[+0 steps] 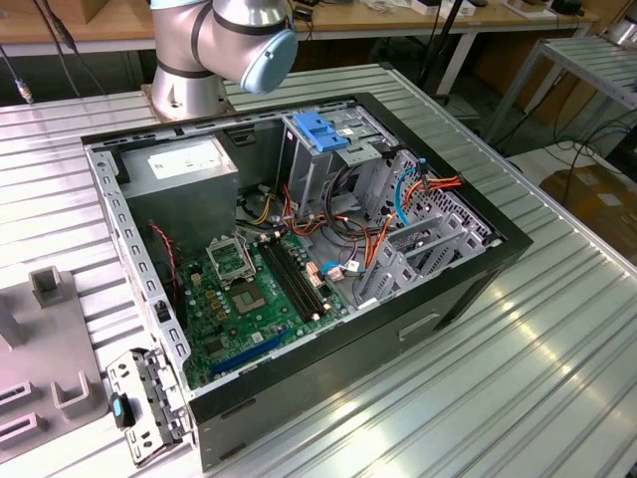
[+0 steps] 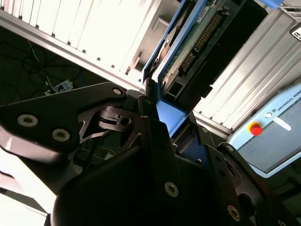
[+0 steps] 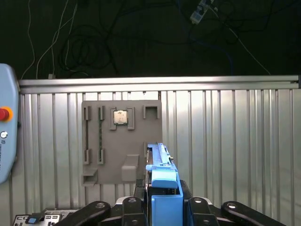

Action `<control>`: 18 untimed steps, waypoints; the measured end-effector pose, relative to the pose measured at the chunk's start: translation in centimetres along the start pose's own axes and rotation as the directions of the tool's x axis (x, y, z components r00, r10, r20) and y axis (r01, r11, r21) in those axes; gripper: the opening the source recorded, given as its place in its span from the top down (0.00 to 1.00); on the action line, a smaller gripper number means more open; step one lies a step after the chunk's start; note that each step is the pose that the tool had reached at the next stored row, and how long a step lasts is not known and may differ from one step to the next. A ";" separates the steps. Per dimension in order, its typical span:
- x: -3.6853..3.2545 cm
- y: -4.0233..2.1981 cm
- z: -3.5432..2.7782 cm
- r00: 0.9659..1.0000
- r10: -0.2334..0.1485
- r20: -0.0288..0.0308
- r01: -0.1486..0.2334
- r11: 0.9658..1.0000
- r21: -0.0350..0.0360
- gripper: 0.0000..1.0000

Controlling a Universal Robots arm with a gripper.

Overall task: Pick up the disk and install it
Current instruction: 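Pick up the disk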

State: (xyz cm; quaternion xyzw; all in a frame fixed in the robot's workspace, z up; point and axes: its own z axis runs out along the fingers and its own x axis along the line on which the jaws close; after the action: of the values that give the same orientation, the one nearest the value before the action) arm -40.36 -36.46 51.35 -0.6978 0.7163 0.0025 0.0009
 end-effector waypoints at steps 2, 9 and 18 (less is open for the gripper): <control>0.00 -0.12 0.00 1.000 0.000 0.000 0.000 1.000 0.000 0.63; -0.02 -0.61 0.00 1.000 0.000 0.000 0.000 1.000 0.000 0.63; -0.03 -1.21 0.00 1.000 0.000 0.000 0.000 1.000 0.000 0.63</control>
State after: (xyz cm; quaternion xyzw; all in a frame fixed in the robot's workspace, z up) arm -39.15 -36.46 51.35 -0.6978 0.7163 0.0025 0.0009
